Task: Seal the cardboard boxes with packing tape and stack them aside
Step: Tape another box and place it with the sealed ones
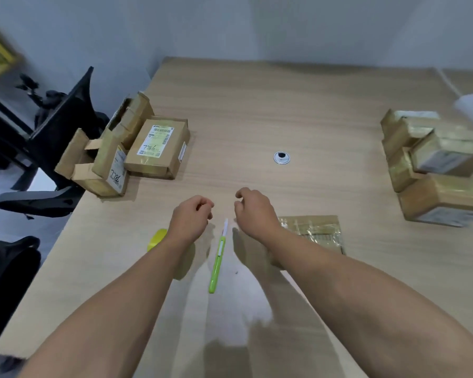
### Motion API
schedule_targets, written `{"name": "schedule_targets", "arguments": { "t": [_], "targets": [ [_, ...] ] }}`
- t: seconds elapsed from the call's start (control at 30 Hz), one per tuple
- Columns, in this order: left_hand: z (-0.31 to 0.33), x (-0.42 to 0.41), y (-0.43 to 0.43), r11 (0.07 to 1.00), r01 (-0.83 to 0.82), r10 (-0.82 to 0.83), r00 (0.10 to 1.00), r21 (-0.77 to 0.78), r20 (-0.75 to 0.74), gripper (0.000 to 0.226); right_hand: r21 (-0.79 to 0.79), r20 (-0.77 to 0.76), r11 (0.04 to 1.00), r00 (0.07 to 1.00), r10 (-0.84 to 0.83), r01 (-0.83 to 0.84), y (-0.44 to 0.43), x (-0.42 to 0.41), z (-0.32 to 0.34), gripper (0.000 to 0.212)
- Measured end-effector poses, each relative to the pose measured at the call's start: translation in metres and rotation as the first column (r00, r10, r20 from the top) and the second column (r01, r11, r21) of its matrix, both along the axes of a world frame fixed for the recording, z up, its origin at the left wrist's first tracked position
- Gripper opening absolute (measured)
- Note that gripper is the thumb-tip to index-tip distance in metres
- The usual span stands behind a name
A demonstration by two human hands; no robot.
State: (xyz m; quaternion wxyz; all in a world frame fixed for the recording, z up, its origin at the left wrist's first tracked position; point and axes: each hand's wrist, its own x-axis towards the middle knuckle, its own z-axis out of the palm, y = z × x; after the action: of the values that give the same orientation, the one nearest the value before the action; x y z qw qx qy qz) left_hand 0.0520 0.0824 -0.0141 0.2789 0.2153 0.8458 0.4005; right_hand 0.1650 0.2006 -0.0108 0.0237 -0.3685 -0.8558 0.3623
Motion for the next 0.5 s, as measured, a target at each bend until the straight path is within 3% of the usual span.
{"name": "schedule_targets", "arguments": {
  "t": [0.17, 0.4, 0.5],
  "targets": [
    [-0.011, 0.067, 0.031, 0.997, 0.063, -0.067, 0.993, 0.046, 0.094, 0.019, 0.08, -0.056, 0.995, 0.997, -0.056, 0.061, 0.023, 0.056, 0.009, 0.032],
    [-0.013, 0.118, 0.059, 0.997, 0.051, -0.049, 0.998, 0.054, -0.03, 0.039, 0.162, 0.011, 0.973, 0.986, -0.166, 0.163, 0.053, 0.125, -0.007, 0.037],
    [-0.014, 0.141, 0.071, 0.999, 0.035, -0.038, 0.997, 0.041, 0.063, 0.048, 0.085, 0.037, 0.969, 0.971, -0.236, 0.232, 0.057, 0.147, -0.018, 0.047]
  ]
}}
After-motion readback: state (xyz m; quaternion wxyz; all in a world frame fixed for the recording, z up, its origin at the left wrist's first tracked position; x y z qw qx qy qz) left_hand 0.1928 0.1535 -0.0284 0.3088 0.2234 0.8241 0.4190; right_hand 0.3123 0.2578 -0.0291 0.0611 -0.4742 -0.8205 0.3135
